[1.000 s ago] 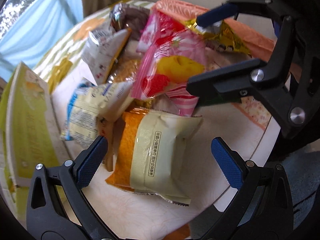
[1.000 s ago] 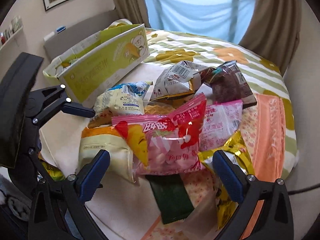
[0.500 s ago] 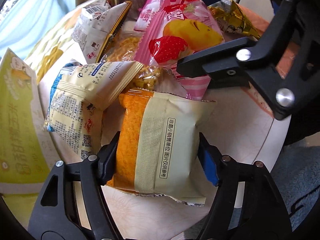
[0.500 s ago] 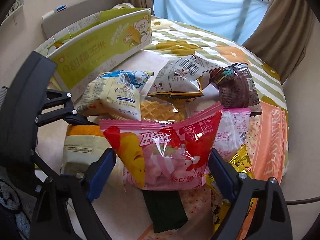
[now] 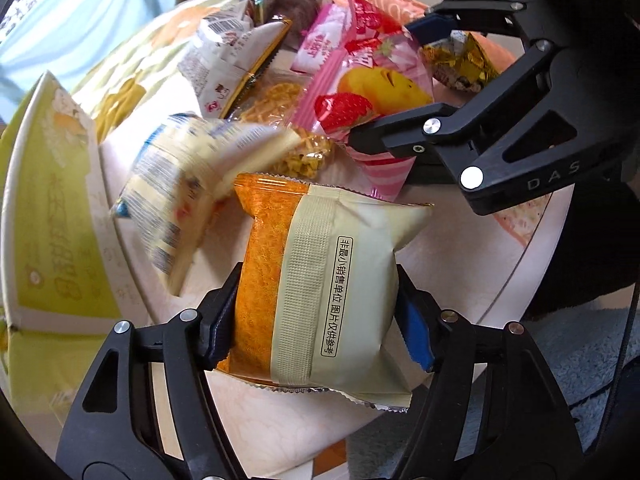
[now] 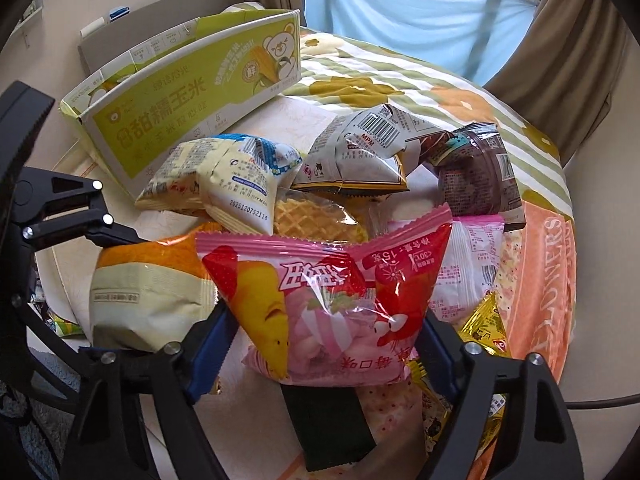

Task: Organize snacks
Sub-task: 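Drop the bread bag into the box with the left tool while the right drops the pink bag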

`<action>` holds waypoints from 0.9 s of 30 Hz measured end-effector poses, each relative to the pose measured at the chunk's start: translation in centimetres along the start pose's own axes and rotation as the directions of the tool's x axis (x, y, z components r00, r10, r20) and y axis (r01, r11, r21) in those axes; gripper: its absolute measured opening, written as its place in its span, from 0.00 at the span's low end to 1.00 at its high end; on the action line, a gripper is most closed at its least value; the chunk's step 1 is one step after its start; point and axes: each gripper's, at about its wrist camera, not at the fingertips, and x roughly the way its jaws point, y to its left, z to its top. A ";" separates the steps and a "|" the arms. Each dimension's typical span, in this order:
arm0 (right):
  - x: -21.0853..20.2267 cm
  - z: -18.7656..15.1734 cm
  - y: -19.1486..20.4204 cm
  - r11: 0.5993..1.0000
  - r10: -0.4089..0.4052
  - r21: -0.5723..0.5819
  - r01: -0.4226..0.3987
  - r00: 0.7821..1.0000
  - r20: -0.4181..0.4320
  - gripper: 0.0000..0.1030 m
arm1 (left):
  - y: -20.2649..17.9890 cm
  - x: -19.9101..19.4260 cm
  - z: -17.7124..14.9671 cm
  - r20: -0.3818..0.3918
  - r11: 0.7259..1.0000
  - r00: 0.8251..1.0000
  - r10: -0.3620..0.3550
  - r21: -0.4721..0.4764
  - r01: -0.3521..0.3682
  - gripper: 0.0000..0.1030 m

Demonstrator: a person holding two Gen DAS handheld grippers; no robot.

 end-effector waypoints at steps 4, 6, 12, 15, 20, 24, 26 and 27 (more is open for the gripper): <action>-0.5 -0.2 0.4 1.000 -0.004 -0.020 0.004 1.000 0.007 0.67 | 0.0 -0.4 0.2 0.013 1.000 1.000 0.018 -0.019 -0.018 0.63; -1.0 -0.3 0.5 1.000 -0.001 -0.017 0.001 1.000 0.020 0.66 | -0.4 -0.8 0.0 0.021 0.999 0.999 0.030 -0.031 -0.029 0.63; -3.6 -0.5 0.5 1.000 0.029 0.008 -0.029 0.997 0.068 0.66 | -0.8 -3.5 -0.5 0.066 0.992 0.995 0.077 -0.104 -0.070 0.63; -5.5 -0.1 0.5 0.998 0.061 0.026 -0.064 0.993 0.098 0.66 | -0.7 -5.2 -0.6 0.103 0.984 0.987 0.124 -0.138 -0.110 0.63; -8.4 1.0 1.0 0.996 0.090 0.000 -0.091 0.985 0.147 0.66 | -0.3 -8.3 -0.7 0.174 0.967 0.965 0.196 -0.199 -0.160 0.63; -10.9 2.6 1.7 0.996 0.094 -0.032 -0.089 0.976 0.197 0.66 | 0.4 -10.8 -0.9 0.220 0.946 0.943 0.249 -0.262 -0.189 0.63; -12.1 3.6 2.2 0.995 0.096 -0.051 -0.087 0.970 0.225 0.66 | 1.5 -12.2 -1.2 0.240 0.931 0.930 0.277 -0.308 -0.198 0.63; -12.5 4.0 2.4 0.995 0.098 -0.059 -0.087 0.967 0.235 0.66 | 2.1 -12.5 -1.3 0.247 0.925 0.926 0.284 -0.324 -0.197 0.63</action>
